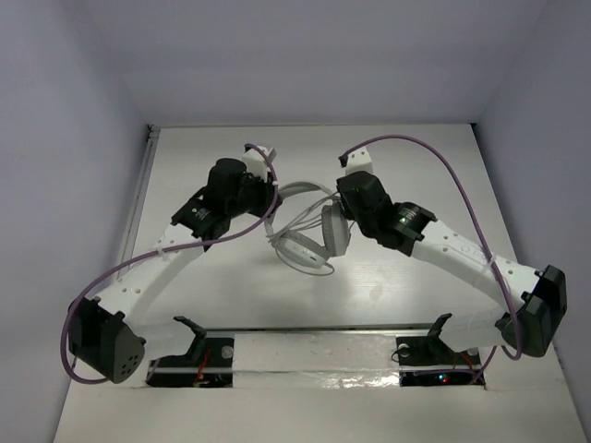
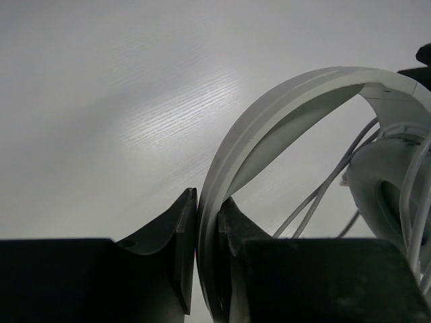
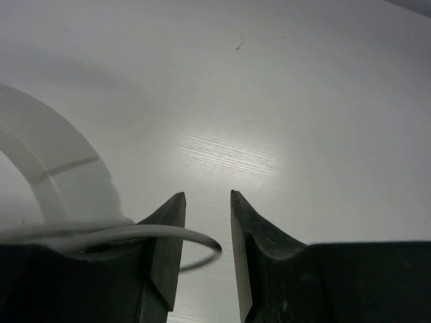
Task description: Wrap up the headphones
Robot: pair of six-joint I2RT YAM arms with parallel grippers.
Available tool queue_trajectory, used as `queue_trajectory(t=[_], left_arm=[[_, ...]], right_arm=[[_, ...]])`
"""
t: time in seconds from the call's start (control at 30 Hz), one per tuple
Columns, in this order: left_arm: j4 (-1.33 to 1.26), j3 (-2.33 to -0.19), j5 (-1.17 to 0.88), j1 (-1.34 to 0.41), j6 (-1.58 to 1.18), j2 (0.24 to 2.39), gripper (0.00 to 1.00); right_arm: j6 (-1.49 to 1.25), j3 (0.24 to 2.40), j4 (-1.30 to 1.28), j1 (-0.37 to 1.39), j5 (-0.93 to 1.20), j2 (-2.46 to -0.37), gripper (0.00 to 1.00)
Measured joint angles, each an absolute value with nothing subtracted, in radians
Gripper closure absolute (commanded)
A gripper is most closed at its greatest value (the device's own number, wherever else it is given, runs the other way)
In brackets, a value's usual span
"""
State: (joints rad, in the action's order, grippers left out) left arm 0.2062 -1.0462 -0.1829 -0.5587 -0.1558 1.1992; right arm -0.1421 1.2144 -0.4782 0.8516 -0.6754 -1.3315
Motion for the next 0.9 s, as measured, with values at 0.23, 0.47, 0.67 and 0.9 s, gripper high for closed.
queue_trajectory(t=[0.23, 0.47, 0.67, 0.9], left_arm=[[0.152, -1.047, -0.345, -0.437, -0.179, 1.200, 1.00], [0.127, -1.050, -0.460, -0.344, -0.213, 1.203, 1.00], [0.053, -1.050, -0.472, -0.276, -0.296, 1.203, 1.00], [-0.017, -1.019, -0.385, -0.255, -0.371, 1.151, 1.00]], right_arm=[[-0.177, 1.183, -0.453, 0.799, -0.585, -1.309, 0.52], [-0.210, 1.171, -0.427, 0.790, -0.457, -1.255, 0.45], [-0.266, 1.075, -0.384, 0.787, -0.308, -1.178, 0.37], [-0.360, 0.938, -0.373, 0.786, -0.118, -0.996, 0.26]])
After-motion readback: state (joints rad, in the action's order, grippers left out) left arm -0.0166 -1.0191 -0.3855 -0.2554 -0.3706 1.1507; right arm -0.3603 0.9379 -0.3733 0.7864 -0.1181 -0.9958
